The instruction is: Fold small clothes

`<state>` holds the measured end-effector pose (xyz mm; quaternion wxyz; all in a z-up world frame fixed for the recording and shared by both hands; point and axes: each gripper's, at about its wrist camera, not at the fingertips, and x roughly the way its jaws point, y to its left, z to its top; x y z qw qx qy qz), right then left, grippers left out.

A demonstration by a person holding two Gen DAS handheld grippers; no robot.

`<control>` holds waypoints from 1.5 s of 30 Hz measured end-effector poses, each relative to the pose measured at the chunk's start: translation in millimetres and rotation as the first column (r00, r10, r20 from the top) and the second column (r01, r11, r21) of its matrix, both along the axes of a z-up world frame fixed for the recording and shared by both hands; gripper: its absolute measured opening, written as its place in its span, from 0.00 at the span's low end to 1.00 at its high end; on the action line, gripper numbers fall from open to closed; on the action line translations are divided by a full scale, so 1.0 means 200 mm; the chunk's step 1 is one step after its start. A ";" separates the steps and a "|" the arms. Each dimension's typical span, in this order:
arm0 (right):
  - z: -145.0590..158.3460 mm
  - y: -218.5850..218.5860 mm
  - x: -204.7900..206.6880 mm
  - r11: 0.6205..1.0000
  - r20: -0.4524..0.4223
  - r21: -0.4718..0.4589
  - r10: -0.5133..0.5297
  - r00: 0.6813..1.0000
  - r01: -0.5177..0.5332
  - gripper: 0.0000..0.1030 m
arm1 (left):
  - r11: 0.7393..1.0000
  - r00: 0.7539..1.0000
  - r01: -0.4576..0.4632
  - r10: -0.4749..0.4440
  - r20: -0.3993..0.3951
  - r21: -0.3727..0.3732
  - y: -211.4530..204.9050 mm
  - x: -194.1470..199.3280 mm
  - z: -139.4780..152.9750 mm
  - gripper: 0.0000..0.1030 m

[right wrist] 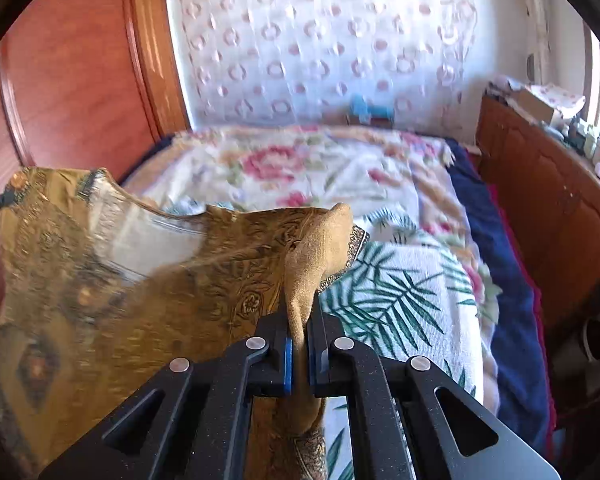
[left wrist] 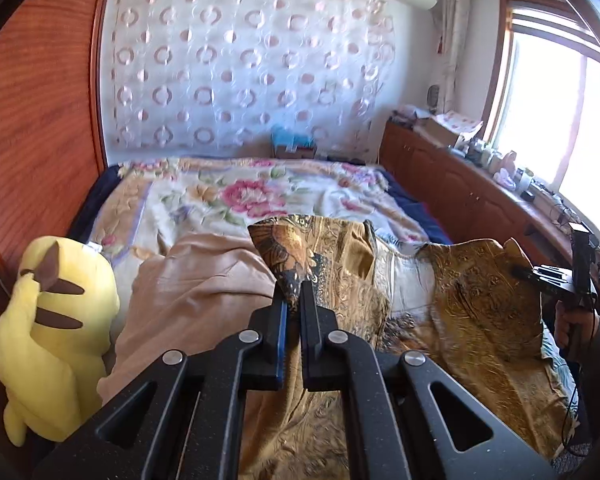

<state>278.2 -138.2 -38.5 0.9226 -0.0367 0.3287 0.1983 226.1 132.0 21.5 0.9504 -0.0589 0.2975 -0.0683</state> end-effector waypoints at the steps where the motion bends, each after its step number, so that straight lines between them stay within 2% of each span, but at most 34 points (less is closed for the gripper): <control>1: 0.03 0.00 -0.04 1.000 0.012 0.007 0.004 1.000 -0.004 0.05 | 1.000 1.000 -0.007 0.007 0.014 0.005 0.00 -0.05 0.02 0.06; 9: 0.13 -0.07 -0.44 0.999 0.127 0.033 0.030 0.991 -0.035 0.05 | 1.000 0.997 -0.019 0.020 0.075 -0.016 0.03 -0.40 0.00 0.06; 15: 0.07 -0.13 -0.71 0.998 0.160 0.056 0.026 0.987 -0.036 0.05 | 1.000 0.996 -0.017 0.018 0.082 -0.014 0.02 -0.64 -0.12 0.06; 21: -0.10 -0.15 -0.93 0.998 0.132 0.053 0.029 0.991 -0.037 0.05 | 0.998 0.995 -0.046 0.050 0.085 -0.053 0.07 -0.86 -0.21 0.06; 25: -0.08 -0.20 -1.13 0.998 0.142 0.048 0.021 0.990 -0.028 0.05 | 0.995 0.991 -0.077 0.083 0.105 -0.063 0.12 -1.03 -0.23 0.06; 29: -0.08 -0.28 -1.34 0.997 0.120 0.067 0.014 0.993 -0.023 0.05 | 0.992 0.992 -0.101 0.106 0.067 -0.075 0.18 -1.14 -0.29 0.06; 34: -0.08 -0.37 -1.50 0.998 0.091 0.062 0.002 0.996 -0.008 0.05 | 0.990 0.992 -0.124 0.126 0.029 -0.063 0.23 -1.25 -0.40 0.06; 38: -0.06 -0.39 -1.58 0.998 0.062 0.059 0.017 0.998 -0.021 0.05 | 0.991 0.992 -0.123 0.124 0.017 -0.045 0.21 -1.31 -0.42 0.06; 45: -0.01 -0.38 -1.61 0.999 0.016 0.018 0.034 0.999 -0.034 0.05 | 0.993 0.994 -0.110 0.110 -0.007 0.044 0.15 -1.33 -0.43 0.07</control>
